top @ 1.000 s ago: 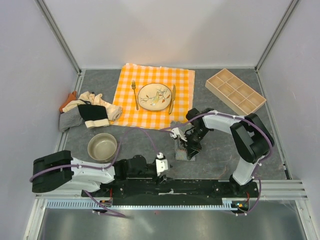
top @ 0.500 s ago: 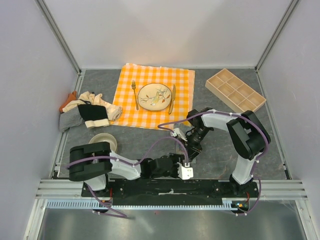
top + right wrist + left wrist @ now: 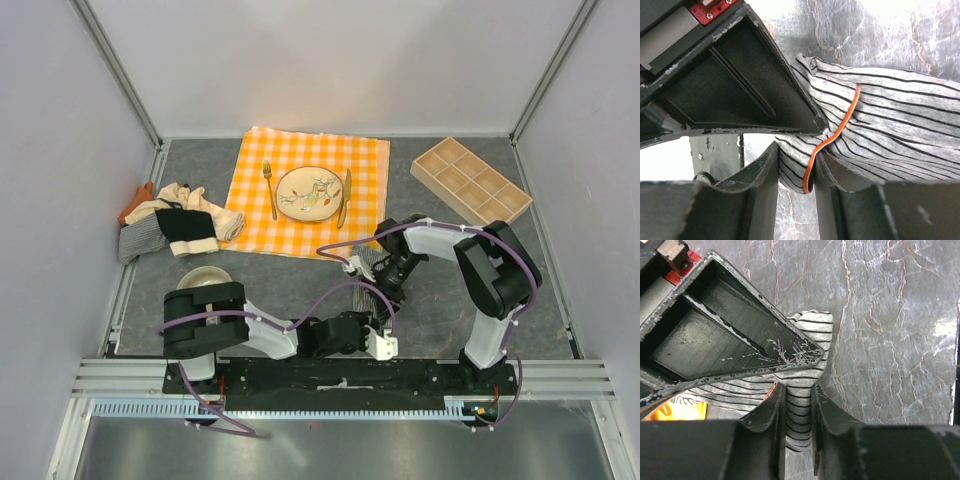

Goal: Roll the underwear
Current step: Roll the underwear to the center of the board.

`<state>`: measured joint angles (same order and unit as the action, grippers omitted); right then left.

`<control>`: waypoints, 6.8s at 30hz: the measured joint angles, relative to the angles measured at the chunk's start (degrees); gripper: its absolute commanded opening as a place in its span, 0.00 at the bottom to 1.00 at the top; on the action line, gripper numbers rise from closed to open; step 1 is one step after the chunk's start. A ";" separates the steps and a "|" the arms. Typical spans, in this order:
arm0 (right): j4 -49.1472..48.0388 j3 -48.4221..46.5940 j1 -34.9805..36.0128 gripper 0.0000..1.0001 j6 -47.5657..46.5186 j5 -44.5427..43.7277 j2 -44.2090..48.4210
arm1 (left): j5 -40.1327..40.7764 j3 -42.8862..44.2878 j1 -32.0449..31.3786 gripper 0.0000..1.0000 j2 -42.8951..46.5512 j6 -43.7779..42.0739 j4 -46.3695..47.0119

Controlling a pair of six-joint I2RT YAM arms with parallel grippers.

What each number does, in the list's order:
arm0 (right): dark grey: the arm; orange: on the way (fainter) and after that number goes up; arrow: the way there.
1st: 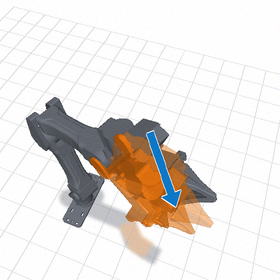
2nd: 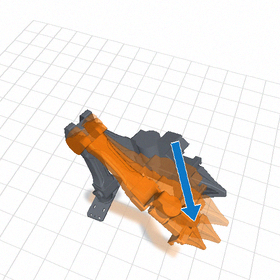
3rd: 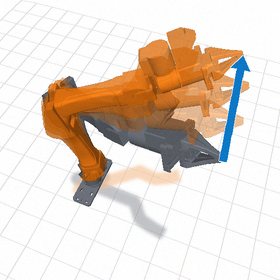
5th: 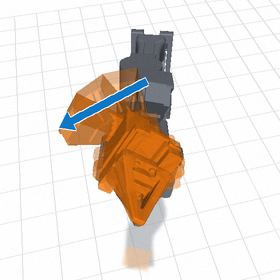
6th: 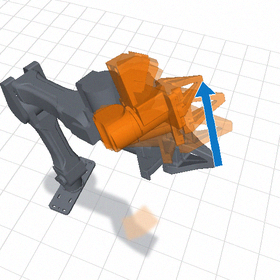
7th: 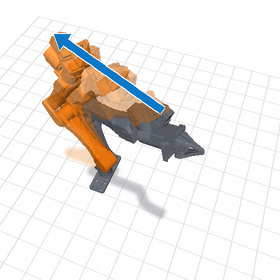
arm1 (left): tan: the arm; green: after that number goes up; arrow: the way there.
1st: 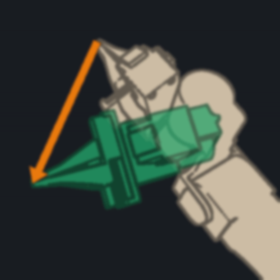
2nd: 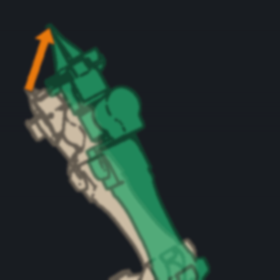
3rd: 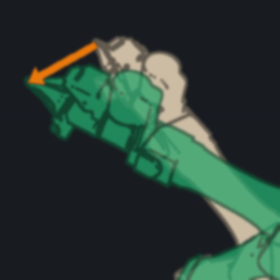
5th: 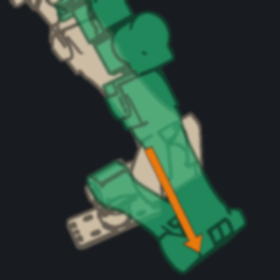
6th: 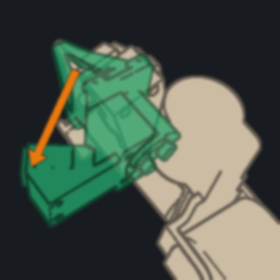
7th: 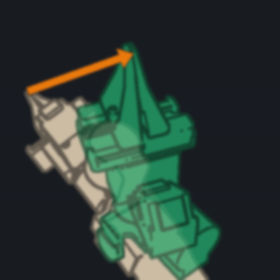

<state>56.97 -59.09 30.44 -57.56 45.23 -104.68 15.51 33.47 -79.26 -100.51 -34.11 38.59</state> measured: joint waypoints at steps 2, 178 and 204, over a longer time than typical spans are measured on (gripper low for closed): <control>0.42 0.00 -0.57 0.49 0.31 0.00 0.11 | -0.02 0.35 -0.11 0.06 -0.09 0.00 -0.81; 1.88 6.99 -12.37 0.27 -21.88 -1.68 6.97 | -37.27 -13.05 12.85 0.63 17.97 30.42 4.87; 8.94 6.21 -14.03 0.50 -21.81 -0.92 3.54 | -18.43 11.13 6.16 0.02 -2.51 4.09 -12.63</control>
<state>65.91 -52.88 16.40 -79.37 44.31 -101.14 -2.92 44.60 -73.10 -103.02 -30.02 25.96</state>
